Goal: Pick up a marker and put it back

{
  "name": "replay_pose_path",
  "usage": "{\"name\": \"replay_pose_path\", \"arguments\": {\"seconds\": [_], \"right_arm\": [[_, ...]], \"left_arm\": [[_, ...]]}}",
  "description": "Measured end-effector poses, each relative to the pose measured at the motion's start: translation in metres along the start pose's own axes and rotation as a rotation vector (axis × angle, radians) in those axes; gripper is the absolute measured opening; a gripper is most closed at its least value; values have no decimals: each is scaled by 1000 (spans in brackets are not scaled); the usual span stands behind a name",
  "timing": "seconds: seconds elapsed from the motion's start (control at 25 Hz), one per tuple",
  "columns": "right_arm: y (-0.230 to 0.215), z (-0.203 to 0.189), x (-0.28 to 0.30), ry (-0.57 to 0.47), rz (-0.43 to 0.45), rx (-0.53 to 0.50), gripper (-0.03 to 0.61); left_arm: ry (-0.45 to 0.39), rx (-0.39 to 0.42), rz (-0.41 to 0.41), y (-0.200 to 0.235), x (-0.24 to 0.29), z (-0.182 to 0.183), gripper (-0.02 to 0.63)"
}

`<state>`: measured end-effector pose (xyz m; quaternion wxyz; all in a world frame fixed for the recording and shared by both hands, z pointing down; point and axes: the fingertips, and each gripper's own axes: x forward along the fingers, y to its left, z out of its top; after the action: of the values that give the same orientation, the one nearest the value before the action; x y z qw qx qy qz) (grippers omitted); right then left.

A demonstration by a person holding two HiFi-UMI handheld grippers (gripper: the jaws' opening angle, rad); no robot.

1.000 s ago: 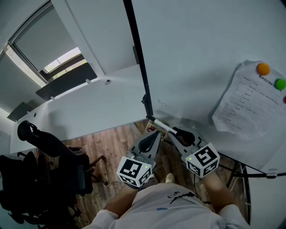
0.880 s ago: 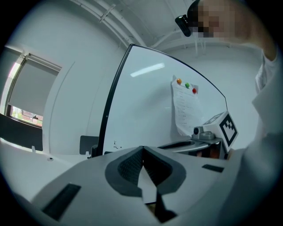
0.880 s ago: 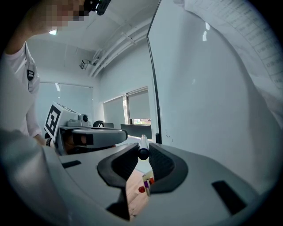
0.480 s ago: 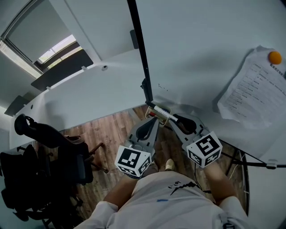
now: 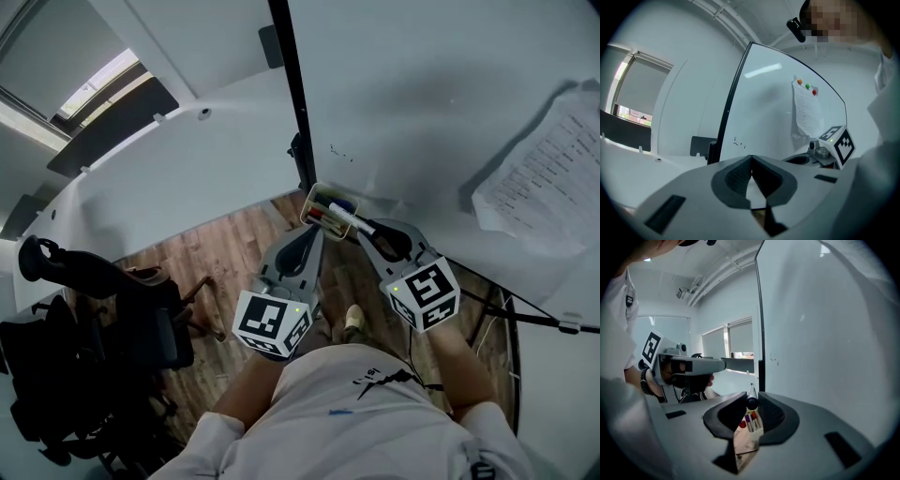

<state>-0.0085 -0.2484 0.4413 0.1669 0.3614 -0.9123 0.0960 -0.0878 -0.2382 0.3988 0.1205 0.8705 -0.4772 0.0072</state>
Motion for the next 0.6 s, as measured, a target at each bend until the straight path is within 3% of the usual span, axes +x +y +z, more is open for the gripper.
{"name": "replay_pose_path", "arguments": {"seconds": [0.6], "right_arm": [[-30,-84,47,202,-73,59,81]], "left_arm": [[92,-54,-58,16,15,-43,11]]}}
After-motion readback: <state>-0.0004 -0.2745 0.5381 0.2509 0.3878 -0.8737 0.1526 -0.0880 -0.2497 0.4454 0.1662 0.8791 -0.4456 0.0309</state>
